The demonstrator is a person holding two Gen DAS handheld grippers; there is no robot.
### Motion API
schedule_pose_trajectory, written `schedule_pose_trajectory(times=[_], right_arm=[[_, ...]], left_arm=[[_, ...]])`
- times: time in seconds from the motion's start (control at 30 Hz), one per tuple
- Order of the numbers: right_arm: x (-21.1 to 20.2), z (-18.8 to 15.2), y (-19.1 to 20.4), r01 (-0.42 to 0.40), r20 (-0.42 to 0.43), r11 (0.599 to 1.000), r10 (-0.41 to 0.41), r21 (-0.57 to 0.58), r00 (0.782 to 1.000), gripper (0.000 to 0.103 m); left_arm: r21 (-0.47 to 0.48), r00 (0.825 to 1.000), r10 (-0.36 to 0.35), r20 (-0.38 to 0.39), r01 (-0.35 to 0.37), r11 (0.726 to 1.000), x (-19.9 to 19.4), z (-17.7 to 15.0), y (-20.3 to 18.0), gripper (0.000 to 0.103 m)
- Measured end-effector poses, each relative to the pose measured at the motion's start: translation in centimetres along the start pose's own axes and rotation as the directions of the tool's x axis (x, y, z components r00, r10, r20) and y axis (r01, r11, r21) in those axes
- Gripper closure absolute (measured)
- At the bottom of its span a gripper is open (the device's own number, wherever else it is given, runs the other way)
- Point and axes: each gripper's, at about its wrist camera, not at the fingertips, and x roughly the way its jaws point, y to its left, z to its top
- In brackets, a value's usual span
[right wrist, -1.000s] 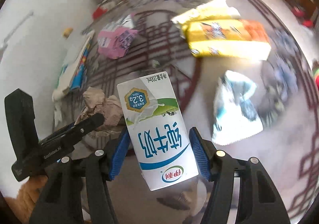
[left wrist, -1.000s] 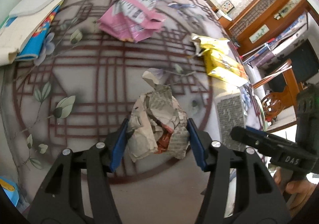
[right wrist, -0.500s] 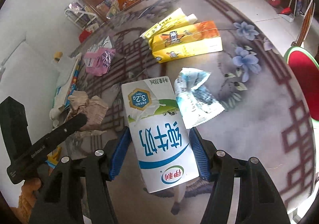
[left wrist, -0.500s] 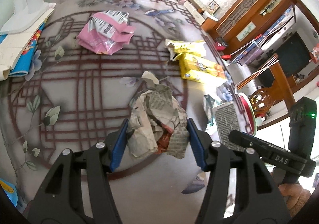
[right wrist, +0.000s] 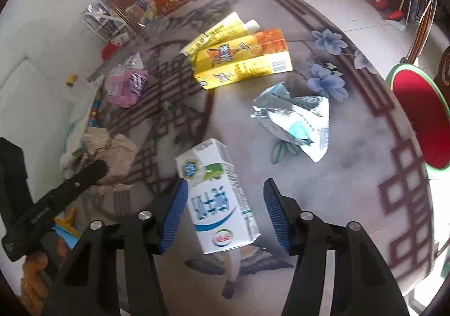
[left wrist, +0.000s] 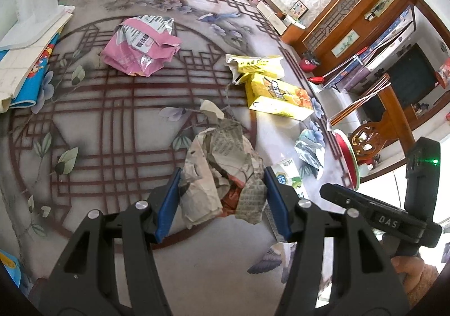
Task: Collect trash
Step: 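Lift the milk carton with the right tool while the left tool holds the newspaper, then carry the milk carton with the right tool toward the red bin while the left tool carries the newspaper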
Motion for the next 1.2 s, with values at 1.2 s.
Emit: schedule_pose_trajectory(times=[1.2], right_arm=[[-2.9,1.2,0.2,0.045,0.069,0.994,-0.038,-0.104,0.997,0.050]], left_arm=[[0.014,1.000,-0.015,0.010,0.015,1.000,0.5,0.9,-2.7,0.048]])
